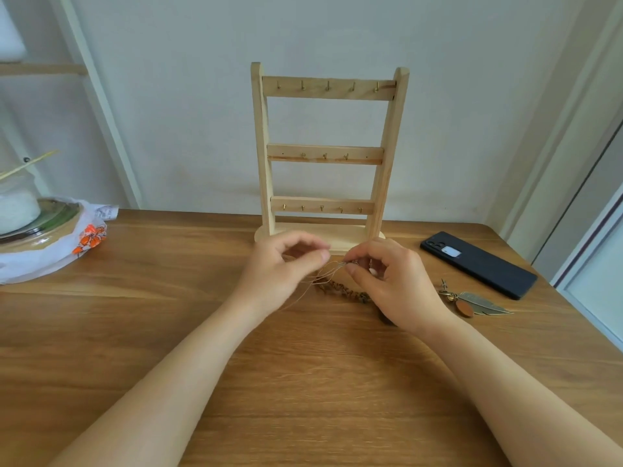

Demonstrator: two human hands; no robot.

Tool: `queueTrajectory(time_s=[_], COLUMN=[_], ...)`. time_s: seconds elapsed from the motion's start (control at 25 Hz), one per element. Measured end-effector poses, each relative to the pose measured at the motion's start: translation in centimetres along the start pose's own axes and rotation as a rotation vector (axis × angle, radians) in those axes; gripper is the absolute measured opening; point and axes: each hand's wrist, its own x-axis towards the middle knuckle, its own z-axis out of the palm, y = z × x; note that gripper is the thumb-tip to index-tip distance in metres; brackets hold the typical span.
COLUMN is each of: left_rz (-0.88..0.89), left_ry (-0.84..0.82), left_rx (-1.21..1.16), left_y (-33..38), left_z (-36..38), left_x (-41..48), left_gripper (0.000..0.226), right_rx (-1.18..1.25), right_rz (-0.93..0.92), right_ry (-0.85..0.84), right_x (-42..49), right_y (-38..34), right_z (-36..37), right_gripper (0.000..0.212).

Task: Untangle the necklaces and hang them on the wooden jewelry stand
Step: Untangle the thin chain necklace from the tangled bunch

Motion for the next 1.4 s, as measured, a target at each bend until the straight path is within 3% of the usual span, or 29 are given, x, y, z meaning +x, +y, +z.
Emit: queueTrajectory(time_s=[0.12,0.32,0.6,0.96,1.24,1.4], left_rz=[0.095,0.210,0.335,0.210,-0.042,-0.159], left_ry=[-0.058,0.069,0.077,0.040,-0.108,-0.171], left_rx=[0.125,0.204,0.372,0.288,0.112,-0.011], left_y=[-0.5,-0.4,-0.8,0.0,0.0,0.2], left_z=[0.7,0.7,0.4,0.6,0.8,0.7], left_x=[-0.3,-0.4,-0.4,-0.7,-0.4,-0.2], left_gripper=[0.016,0.015,0.015,0.015,0.008,0.018], right_rx=[0.020,0.023,0.049,0.049,0.062,0.032], right_rz=[-0.011,0.020,-0.003,-0.028,-0.076,-0.084], right_ry=[-0.013,-0.043,-0.044,-0.069,-0.084,-0.068], right_x=[-0.1,0.0,-0.2,-0.2,-0.5,-0.5], right_y=[-0.3,-0.4,-0.7,-0.6,-1.4,-1.5], right_z=[0.1,0.2,0.3,0.5,0.7,0.8], right_gripper=[0.009,0.005,0.009,0.011,0.014,0.012])
